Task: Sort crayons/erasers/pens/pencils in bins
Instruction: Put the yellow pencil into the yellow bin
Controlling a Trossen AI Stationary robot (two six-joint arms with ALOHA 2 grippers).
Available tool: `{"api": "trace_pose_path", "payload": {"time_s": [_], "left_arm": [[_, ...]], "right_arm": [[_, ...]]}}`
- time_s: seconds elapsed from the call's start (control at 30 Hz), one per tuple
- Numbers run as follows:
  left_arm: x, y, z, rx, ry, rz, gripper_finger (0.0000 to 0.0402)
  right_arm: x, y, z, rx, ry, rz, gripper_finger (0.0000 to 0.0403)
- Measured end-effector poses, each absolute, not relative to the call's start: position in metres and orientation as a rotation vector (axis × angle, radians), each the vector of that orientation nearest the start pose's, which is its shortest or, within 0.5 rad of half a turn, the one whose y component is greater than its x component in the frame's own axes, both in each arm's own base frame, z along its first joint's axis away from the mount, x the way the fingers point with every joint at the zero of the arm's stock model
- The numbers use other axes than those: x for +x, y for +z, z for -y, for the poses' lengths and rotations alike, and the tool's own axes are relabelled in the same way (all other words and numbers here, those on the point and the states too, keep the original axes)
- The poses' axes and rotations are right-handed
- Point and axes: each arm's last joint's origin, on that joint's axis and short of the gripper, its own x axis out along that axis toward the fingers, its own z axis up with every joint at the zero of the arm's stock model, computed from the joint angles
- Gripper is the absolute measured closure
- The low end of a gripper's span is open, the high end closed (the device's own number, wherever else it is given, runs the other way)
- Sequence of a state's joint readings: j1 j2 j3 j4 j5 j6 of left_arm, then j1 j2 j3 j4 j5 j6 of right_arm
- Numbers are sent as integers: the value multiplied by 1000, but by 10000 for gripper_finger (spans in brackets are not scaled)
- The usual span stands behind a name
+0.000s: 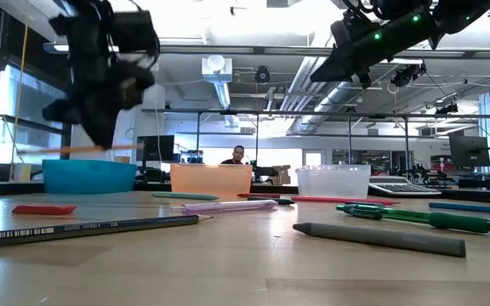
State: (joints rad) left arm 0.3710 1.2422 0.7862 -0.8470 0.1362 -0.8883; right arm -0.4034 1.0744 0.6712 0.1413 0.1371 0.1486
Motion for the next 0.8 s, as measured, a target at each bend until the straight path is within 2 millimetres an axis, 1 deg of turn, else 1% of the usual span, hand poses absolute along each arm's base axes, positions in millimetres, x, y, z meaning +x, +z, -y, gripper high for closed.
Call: {"api": "trace_pose_path", "payload": {"time_s": [0.13, 0.23, 0.33, 0.47, 0.6, 0.73, 0.8], "left_arm": [[198, 230, -57, -1109, 763, -1031, 387], [198, 248, -42, -1131, 758, -997, 387], [197, 265, -24, -1156, 751, -985, 387], [195, 281, 6, -1185, 753, -999, 387], [188, 290, 39, -1223, 773, -1032, 387], [177, 288, 74, -1276, 811, -1060, 387], [171, 284, 91, -1273, 846, -1103, 387]], "right_arm": [[216, 270, 96, 179, -556, -222, 403], [216, 270, 96, 169, -555, -225, 403], [216, 270, 96, 144, -552, -232, 403], [216, 270, 96, 136, -550, -235, 403], [216, 270, 96, 136, -550, -234, 403], [216, 270, 96, 127, -549, -236, 403], [216, 270, 96, 116, -548, -240, 403]]}}
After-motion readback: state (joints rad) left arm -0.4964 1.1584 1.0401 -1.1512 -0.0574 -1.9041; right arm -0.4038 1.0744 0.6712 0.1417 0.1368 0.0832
